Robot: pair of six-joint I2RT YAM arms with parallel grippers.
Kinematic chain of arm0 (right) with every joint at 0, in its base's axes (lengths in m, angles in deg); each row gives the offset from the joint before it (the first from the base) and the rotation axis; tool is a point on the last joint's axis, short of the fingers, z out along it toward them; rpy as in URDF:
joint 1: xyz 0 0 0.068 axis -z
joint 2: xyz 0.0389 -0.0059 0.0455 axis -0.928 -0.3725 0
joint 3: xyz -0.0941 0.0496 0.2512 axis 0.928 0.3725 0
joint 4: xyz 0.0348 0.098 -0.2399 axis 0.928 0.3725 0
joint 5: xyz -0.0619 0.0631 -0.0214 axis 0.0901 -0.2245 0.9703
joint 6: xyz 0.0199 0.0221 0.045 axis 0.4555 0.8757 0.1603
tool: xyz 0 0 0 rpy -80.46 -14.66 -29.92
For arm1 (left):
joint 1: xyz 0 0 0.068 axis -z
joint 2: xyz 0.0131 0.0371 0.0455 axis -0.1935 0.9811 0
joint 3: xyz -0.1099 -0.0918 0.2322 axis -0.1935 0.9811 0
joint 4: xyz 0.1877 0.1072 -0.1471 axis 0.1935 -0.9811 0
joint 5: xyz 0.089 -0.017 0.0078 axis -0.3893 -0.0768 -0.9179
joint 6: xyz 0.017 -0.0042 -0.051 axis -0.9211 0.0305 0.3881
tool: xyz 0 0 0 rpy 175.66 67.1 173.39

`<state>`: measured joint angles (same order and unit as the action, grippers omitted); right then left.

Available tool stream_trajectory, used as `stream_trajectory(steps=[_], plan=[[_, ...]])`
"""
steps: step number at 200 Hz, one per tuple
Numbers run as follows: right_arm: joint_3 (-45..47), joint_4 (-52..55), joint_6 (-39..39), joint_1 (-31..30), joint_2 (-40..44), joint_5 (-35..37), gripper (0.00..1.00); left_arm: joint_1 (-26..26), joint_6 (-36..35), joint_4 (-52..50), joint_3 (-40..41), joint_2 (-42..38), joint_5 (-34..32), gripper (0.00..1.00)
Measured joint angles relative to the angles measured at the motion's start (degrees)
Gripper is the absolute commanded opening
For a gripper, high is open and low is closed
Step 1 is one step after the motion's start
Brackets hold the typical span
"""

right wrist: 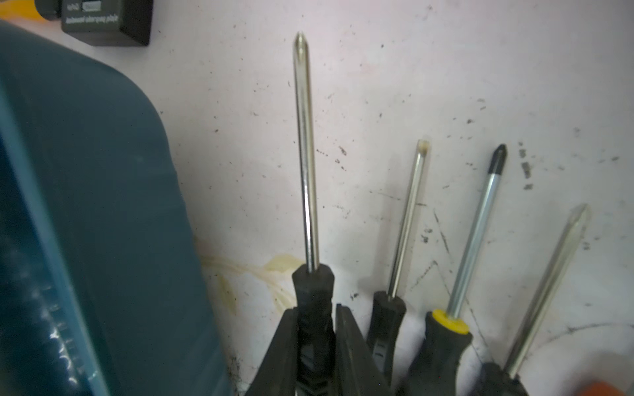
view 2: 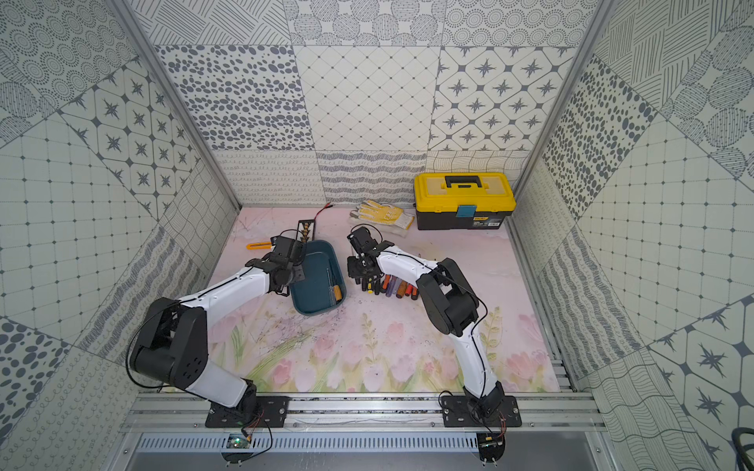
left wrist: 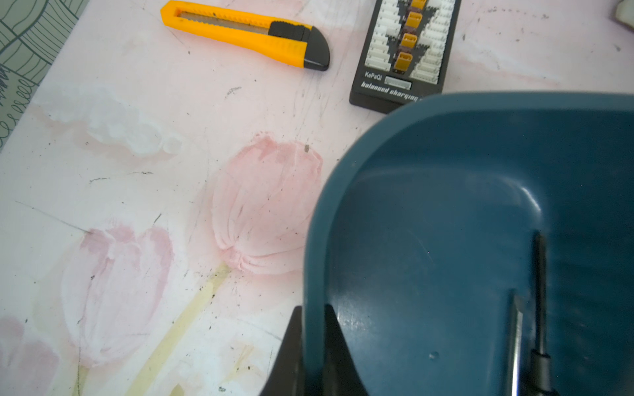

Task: Take out the screwdriver from the storage box
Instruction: Place the screwdriver at the center of the board.

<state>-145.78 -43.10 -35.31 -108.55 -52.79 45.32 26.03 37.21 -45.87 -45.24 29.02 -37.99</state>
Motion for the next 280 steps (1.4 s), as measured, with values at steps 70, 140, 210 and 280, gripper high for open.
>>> stream_trajectory(steps=[70,140,210,280], plan=[[-2.14,3.30,2.01,-0.39,-2.91,2.47,0.00,0.00,0.00,0.79,0.17,-0.50,0.37,0.00],[-2.78,4.94,2.34,-0.39,-2.99,3.76,0.02,0.00,0.00,0.79,0.17,-0.87,0.66,0.00],[-2.78,5.16,2.54,-0.44,-2.99,3.74,0.15,0.00,0.00,0.83,0.17,-1.14,1.27,0.00],[-2.78,5.16,2.54,-0.44,-2.99,3.69,0.29,0.00,-0.02,0.81,0.17,-1.49,1.40,0.00]])
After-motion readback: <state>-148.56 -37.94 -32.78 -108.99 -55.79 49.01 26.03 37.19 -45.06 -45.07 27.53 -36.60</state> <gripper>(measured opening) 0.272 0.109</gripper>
